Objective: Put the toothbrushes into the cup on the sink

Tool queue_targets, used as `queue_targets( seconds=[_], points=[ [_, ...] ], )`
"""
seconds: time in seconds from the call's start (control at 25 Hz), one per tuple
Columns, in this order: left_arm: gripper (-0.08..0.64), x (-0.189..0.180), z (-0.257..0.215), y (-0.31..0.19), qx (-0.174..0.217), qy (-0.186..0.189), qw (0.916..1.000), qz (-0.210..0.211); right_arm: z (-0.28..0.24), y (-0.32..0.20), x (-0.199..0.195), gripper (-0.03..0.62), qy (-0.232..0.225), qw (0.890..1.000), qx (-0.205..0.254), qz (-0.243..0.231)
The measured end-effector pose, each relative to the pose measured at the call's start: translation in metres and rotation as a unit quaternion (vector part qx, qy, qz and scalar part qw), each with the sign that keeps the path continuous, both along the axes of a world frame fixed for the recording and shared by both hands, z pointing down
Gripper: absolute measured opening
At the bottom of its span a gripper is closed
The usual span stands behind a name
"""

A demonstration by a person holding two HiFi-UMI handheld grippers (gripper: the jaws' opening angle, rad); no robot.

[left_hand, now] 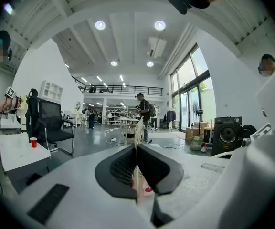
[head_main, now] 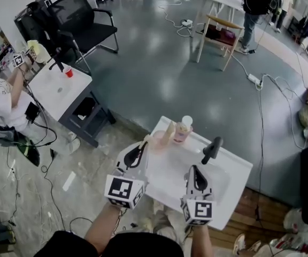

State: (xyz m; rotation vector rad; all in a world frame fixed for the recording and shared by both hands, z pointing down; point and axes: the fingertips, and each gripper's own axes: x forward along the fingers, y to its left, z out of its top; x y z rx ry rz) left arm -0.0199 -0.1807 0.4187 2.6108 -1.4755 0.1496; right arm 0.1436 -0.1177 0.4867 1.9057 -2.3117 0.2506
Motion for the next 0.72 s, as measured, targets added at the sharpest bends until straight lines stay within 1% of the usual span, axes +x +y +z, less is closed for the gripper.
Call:
queue_targets(
  seconds=[0.04,0.16,0.32,0.52,0.64,0.72],
  points=[
    [0.006,0.004,0.001,-0.004,-0.004,-0.001,1.0,-0.001,0.001,-0.003,0.003,-0.002,-0.002,1.0,-0.001,-0.001],
    [0.006,0.014,-0.006,-0.02,0.003,0.004,1.0,-0.001,0.005,-0.012,0.009,-0.002,-0.008,1.0,-0.008,-0.005],
    [0.006,0.016,0.017,-0.036,-0.016,-0.005,0.9998,-0.004,0.015,-0.027,0.01,-0.002,-0.012,1.0,-0.022,-0.006],
    [0.006,0.021,0.035,-0.058,-0.024,-0.005,0.9997,-0.006,0.031,-0.043,0.013,-0.002,-0.008,0.999,-0.041,-0.008],
    [0.006,0.024,0.047,-0.067,-0.033,-0.009,0.9994,-0.007,0.033,-0.053,0.012,-0.002,-0.011,0.999,-0.04,-0.013],
    [0.006,0.024,0.056,-0.073,-0.038,-0.01,0.9992,-0.007,0.039,-0.057,0.012,-0.002,-0.008,0.998,-0.055,-0.011]
  ],
)
